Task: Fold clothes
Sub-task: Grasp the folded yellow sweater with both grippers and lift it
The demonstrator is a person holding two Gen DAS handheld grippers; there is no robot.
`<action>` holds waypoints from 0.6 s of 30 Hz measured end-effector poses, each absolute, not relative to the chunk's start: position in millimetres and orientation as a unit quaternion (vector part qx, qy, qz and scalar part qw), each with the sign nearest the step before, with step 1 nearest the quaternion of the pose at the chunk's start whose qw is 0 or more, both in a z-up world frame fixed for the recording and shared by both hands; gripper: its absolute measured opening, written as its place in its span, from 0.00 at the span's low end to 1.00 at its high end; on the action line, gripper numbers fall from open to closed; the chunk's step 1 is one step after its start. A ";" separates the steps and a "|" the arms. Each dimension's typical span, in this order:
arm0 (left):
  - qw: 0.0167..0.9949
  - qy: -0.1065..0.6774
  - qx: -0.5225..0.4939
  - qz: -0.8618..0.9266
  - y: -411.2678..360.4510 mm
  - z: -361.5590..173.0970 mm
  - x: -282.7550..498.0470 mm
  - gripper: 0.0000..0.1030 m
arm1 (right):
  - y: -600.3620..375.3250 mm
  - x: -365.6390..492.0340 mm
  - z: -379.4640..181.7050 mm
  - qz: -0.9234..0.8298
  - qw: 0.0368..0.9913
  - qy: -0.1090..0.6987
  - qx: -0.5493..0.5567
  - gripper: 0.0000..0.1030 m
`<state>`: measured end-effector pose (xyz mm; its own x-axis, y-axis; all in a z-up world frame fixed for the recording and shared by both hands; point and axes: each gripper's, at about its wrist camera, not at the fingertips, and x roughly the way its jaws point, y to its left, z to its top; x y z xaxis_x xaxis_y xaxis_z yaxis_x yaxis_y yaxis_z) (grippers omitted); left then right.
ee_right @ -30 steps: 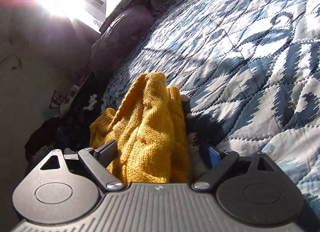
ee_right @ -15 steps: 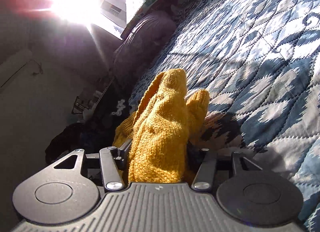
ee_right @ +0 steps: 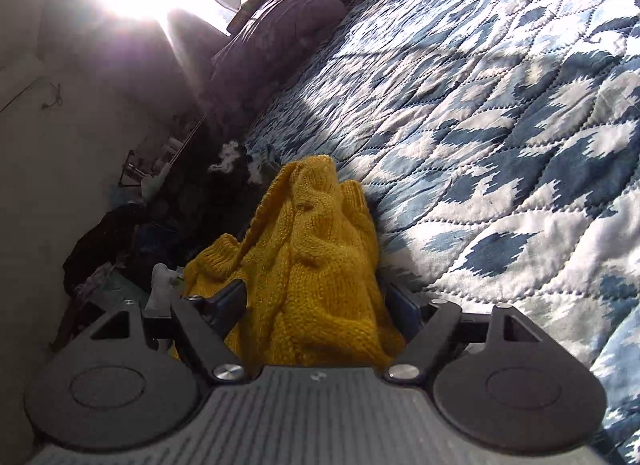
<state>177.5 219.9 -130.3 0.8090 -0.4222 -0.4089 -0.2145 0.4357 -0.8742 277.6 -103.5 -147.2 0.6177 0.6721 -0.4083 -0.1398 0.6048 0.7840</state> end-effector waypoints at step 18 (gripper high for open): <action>0.763 0.265 -0.587 -0.056 226.4 -140.9 168.6 0.47 | -85.7 288.8 -145.0 0.279 0.780 0.332 0.452 0.50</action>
<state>168.6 226.4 -140.9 0.8532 -0.3971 -0.3382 -0.2255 0.3038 -0.9257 288.8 -85.7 -145.0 0.6245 0.7346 -0.2652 -0.1343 0.4356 0.8901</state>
